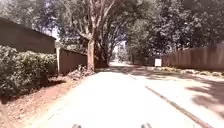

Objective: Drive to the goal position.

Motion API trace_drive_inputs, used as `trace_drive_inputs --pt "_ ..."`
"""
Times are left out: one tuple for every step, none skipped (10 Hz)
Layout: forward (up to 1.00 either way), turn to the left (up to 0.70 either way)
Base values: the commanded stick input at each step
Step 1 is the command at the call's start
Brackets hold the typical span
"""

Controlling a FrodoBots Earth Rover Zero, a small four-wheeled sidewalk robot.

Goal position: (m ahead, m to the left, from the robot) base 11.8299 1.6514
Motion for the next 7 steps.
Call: trace_drive_inputs --pt "0.70 0.00" --pt "0.70 0.00" --pt "0.70 0.00" --pt "0.70 0.00" --pt "0.70 0.00" --pt "0.70 0.00" --pt "0.70 0.00"
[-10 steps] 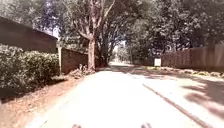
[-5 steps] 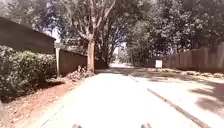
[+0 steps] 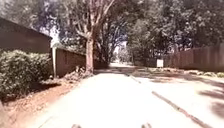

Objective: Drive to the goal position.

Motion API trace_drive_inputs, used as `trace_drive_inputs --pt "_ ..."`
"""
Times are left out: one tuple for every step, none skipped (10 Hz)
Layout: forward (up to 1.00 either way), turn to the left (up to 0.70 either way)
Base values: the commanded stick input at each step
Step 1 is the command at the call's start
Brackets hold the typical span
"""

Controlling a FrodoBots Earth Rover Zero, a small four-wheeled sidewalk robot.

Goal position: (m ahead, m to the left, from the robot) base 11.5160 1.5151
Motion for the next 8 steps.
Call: trace_drive_inputs --pt "0.70 0.00" --pt "0.70 0.00" --pt "0.70 0.00" --pt "0.70 0.00" --pt "0.70 0.00" --pt "0.70 0.00" --pt "0.70 0.00" --pt "0.70 0.00"
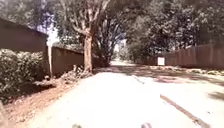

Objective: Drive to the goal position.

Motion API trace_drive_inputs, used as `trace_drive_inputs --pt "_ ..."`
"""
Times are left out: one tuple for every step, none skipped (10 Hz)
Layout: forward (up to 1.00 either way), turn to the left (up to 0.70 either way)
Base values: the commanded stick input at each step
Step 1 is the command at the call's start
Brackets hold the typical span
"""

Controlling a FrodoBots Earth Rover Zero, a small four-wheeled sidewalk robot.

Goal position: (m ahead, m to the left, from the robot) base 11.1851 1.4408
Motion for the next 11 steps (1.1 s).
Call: trace_drive_inputs --pt "0.70 0.00" --pt "0.70 0.00" --pt "0.70 0.00" --pt "0.70 0.00" --pt "0.70 0.00" --pt "0.70 0.00" --pt "0.70 0.00" --pt "0.70 0.00" --pt "0.70 0.00" --pt "0.70 0.00" --pt "0.70 0.00"
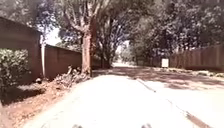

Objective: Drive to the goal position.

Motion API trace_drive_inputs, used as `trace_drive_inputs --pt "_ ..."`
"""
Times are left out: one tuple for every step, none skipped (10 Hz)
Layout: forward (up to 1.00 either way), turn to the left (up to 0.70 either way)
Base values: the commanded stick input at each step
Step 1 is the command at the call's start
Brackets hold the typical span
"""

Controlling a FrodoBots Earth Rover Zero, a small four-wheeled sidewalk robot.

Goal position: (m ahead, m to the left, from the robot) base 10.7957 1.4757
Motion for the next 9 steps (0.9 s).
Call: trace_drive_inputs --pt "0.70 0.00" --pt "0.70 0.00" --pt "0.70 0.00" --pt "0.70 0.00" --pt "0.70 0.00" --pt "0.70 0.00" --pt "0.70 0.00" --pt "0.70 0.00" --pt "0.70 0.00"
